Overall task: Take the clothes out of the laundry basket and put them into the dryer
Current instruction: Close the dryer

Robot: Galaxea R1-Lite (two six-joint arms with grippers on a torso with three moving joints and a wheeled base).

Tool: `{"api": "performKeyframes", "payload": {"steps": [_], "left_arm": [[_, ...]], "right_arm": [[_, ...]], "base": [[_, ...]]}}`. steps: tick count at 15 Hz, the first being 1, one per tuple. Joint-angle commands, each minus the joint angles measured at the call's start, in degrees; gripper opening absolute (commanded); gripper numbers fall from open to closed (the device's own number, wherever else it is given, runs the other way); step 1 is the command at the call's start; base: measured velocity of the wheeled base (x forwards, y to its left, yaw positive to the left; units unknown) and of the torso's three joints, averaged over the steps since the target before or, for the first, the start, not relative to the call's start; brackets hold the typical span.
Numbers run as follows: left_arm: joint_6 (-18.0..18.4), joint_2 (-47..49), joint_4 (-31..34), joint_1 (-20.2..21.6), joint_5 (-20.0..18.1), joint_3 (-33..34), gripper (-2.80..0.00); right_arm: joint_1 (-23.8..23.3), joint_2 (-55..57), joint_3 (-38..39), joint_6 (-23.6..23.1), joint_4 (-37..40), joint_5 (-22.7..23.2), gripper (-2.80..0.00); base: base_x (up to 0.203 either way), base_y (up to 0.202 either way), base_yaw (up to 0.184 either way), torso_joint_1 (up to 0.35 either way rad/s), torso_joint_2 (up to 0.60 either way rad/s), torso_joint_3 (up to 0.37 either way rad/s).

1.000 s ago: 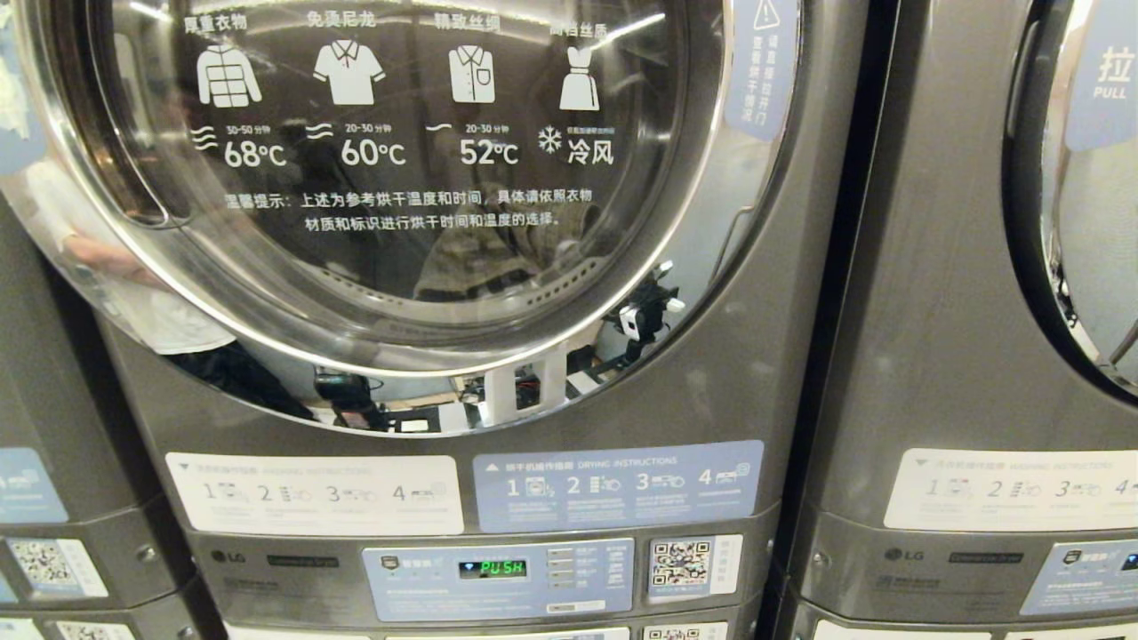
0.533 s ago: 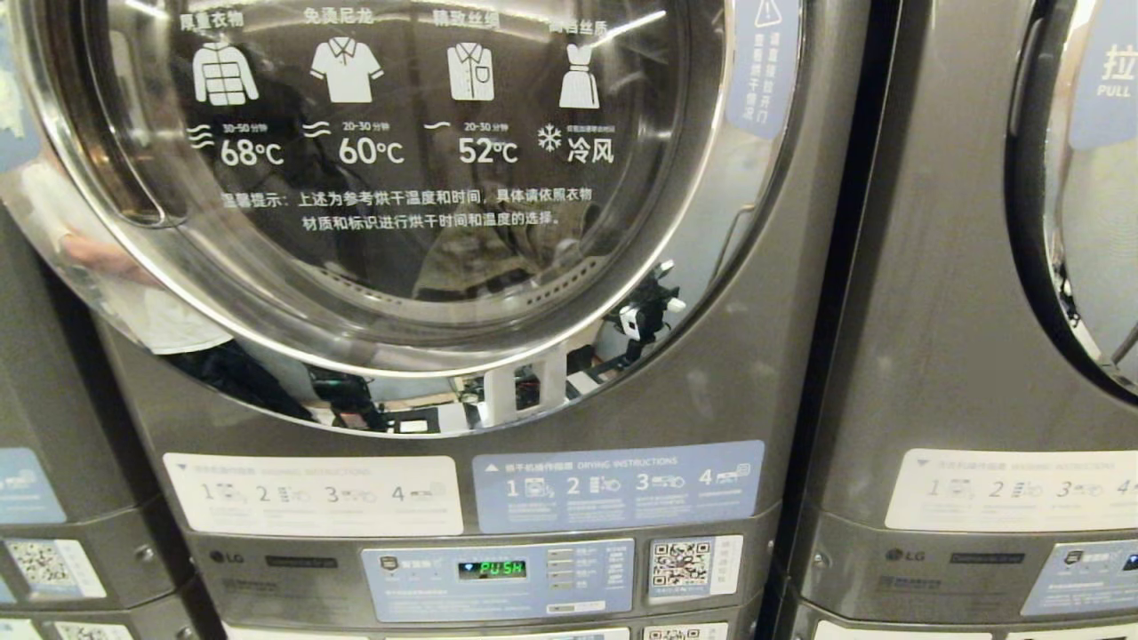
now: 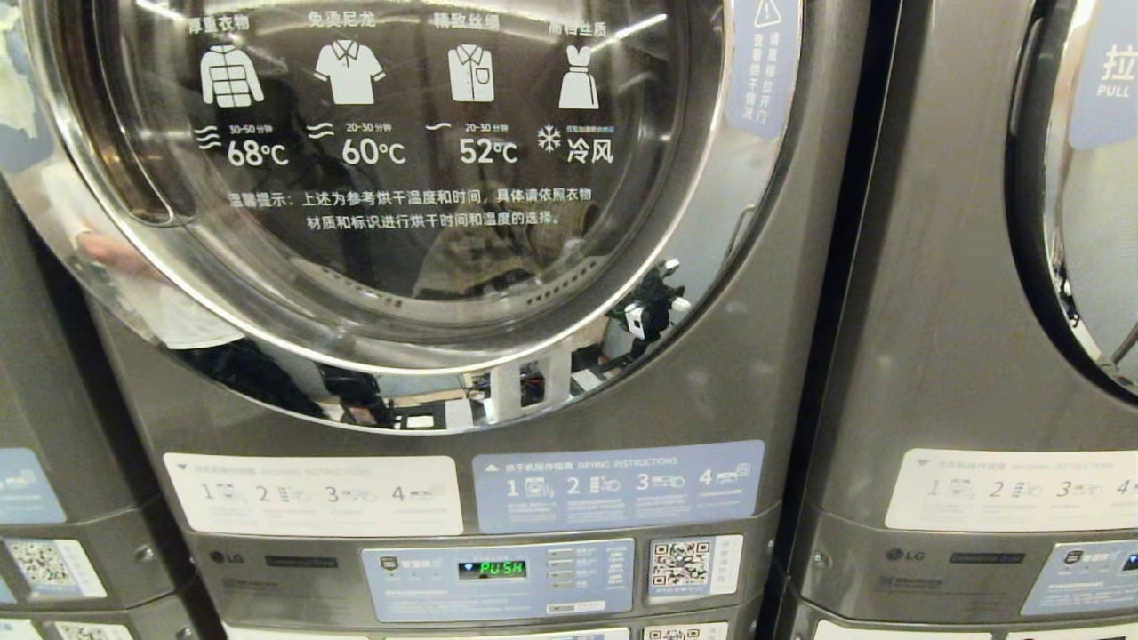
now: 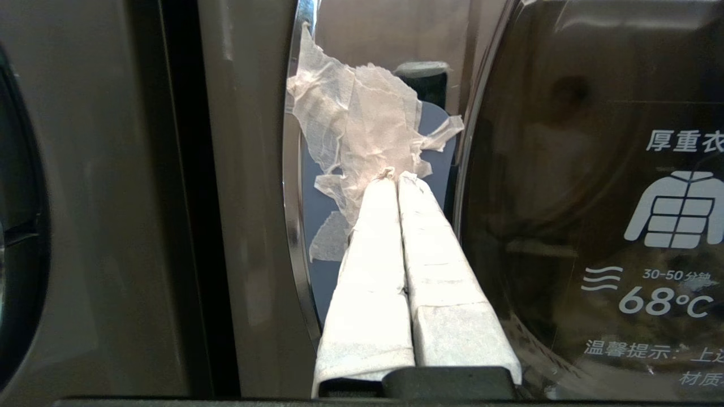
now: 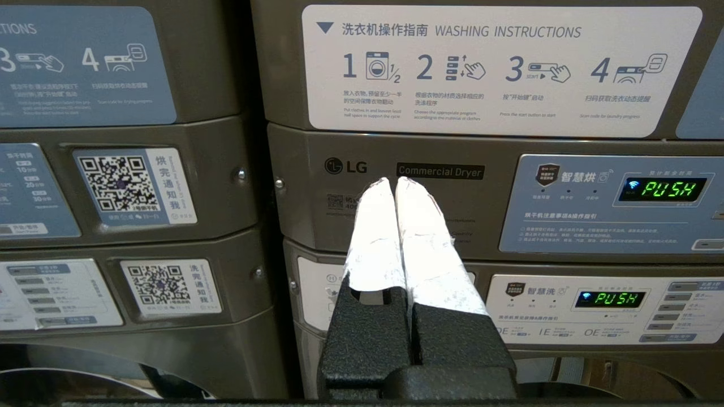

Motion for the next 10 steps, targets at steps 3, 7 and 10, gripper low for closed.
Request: {"api": "performKeyframes", "payload": {"steps": [3, 7, 10], "left_arm": [[3.02, 3.2, -0.09, 0.11, 0.36, -0.13, -2.8], [3.04, 4.92, -0.09, 0.11, 2.6, -0.13, -2.8], [2.55, 5.77, -0.09, 0.11, 3.12, -0.22, -2.8]], "right_arm": [[0.01, -0.02, 0.0, 0.01, 0.03, -0.02, -2.8], [0.01, -0.01, 0.0, 0.01, 0.02, -0.02, -2.8], [0.01, -0.02, 0.0, 0.01, 0.03, -0.02, -2.8]], "base": [[0.0, 0.0, 0.0, 0.0, 0.0, 0.0], [0.0, 0.0, 0.0, 0.0, 0.0, 0.0], [0.0, 0.0, 0.0, 0.0, 0.0, 0.0]]}}
